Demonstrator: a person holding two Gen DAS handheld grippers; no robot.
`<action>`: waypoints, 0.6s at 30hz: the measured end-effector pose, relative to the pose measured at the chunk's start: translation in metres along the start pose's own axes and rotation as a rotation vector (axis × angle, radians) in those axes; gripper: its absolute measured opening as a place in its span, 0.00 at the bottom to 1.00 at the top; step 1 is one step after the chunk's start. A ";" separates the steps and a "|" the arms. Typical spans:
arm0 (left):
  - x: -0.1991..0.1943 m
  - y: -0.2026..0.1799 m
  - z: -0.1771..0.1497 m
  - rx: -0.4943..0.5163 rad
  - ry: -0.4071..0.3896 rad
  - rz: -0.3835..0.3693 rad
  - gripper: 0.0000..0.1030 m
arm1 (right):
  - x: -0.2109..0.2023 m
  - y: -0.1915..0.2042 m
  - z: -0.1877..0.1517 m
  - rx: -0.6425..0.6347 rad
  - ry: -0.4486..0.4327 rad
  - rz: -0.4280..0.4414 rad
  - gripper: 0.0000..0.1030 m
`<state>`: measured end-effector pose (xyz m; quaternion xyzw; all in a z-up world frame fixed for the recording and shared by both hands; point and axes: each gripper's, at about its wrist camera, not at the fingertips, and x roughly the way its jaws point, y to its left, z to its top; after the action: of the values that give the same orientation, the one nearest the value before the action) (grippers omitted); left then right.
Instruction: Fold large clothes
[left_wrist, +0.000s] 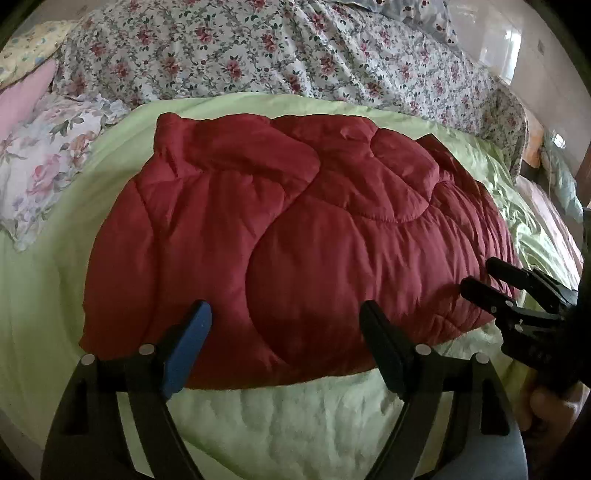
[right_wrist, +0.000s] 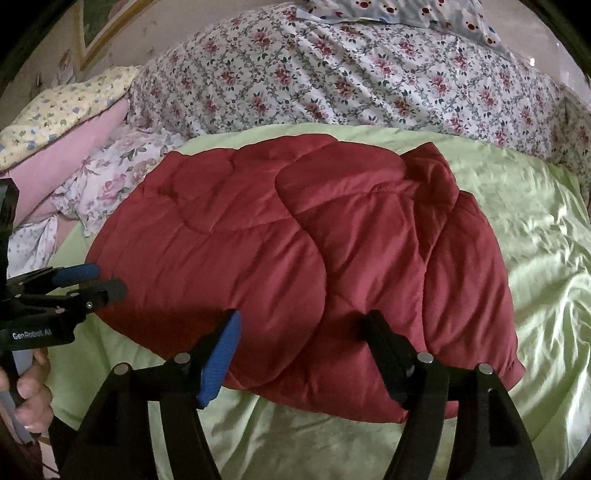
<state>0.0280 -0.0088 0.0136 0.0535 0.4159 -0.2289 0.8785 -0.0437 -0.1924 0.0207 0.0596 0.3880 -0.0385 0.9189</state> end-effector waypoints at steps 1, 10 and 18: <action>0.001 0.000 0.002 -0.004 0.002 0.000 0.80 | 0.000 0.001 0.001 -0.002 -0.001 -0.001 0.70; 0.018 0.005 0.008 -0.018 0.024 0.023 0.81 | 0.027 0.003 0.017 -0.056 0.013 -0.074 0.69; 0.043 0.018 0.022 -0.067 0.044 0.037 0.88 | 0.041 -0.018 0.014 0.003 -0.002 -0.071 0.67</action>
<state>0.0752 -0.0142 -0.0066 0.0366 0.4414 -0.1974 0.8745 -0.0071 -0.2130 -0.0007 0.0471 0.3889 -0.0719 0.9173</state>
